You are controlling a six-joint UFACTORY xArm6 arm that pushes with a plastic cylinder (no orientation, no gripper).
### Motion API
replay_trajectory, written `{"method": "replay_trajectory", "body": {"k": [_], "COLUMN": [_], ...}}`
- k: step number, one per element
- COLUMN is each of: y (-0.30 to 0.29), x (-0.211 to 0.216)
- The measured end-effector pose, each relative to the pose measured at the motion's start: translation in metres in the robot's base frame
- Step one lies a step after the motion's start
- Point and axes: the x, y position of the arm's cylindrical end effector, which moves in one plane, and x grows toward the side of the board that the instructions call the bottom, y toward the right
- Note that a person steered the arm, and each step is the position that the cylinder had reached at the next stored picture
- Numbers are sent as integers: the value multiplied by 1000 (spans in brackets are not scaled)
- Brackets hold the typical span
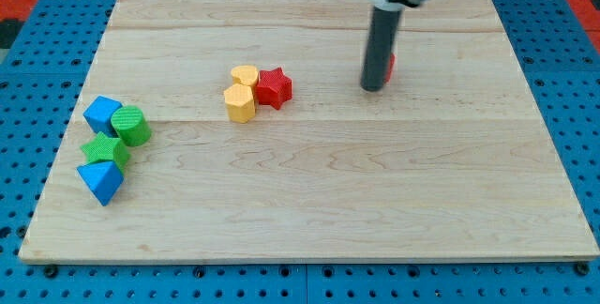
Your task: Place the red circle to the top of yellow heart
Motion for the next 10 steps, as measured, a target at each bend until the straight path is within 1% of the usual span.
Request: {"method": "replay_trajectory", "body": {"k": [1, 2, 3, 4, 5, 6, 7, 8, 10], "y": [57, 82, 103, 67, -19, 2, 21, -9, -10], "x": [-10, 3, -29, -39, -27, -28, -39, -61, -89]}}
